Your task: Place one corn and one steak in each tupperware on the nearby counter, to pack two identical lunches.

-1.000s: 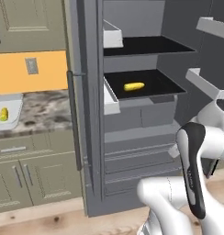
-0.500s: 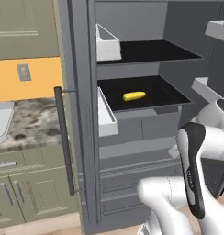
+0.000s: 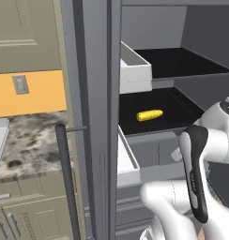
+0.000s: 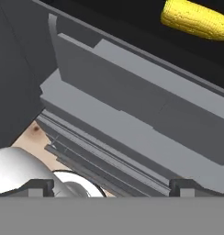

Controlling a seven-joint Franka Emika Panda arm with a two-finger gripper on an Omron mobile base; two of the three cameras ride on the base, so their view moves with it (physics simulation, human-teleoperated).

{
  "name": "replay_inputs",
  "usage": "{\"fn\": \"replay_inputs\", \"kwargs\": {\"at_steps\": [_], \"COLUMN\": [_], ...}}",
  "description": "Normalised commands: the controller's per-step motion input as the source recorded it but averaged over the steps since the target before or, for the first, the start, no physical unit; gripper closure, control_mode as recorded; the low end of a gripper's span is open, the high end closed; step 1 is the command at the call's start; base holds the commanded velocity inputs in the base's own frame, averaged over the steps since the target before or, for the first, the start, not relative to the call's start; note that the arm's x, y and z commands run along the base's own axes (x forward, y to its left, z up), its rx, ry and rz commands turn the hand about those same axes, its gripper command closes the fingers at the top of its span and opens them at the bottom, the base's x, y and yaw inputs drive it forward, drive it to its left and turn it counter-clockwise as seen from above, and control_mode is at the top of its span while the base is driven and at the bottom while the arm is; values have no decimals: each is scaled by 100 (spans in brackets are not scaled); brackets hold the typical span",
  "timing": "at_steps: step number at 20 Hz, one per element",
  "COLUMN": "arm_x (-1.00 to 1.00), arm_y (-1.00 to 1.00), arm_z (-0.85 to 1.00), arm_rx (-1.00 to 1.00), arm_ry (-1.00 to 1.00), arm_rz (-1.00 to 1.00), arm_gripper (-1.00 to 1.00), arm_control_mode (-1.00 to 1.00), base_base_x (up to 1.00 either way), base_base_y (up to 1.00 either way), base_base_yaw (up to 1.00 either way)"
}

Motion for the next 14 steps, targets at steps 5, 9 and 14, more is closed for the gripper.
{"fn": "replay_inputs", "kwargs": {"at_steps": [5, 9, 14], "arm_x": [8, 43, 37], "arm_y": [0, 0, 0], "arm_z": [-14, -3, -2], "arm_rx": [2, 9, 17], "arm_ry": [0, 0, 0], "arm_rz": [-6, -13, -28], "arm_gripper": [-100, -100, -100], "arm_control_mode": [-100, -100, -100], "base_base_x": [0, 0, 0], "base_base_y": [0, 0, 0], "base_base_yaw": [0, 0, 0]}}
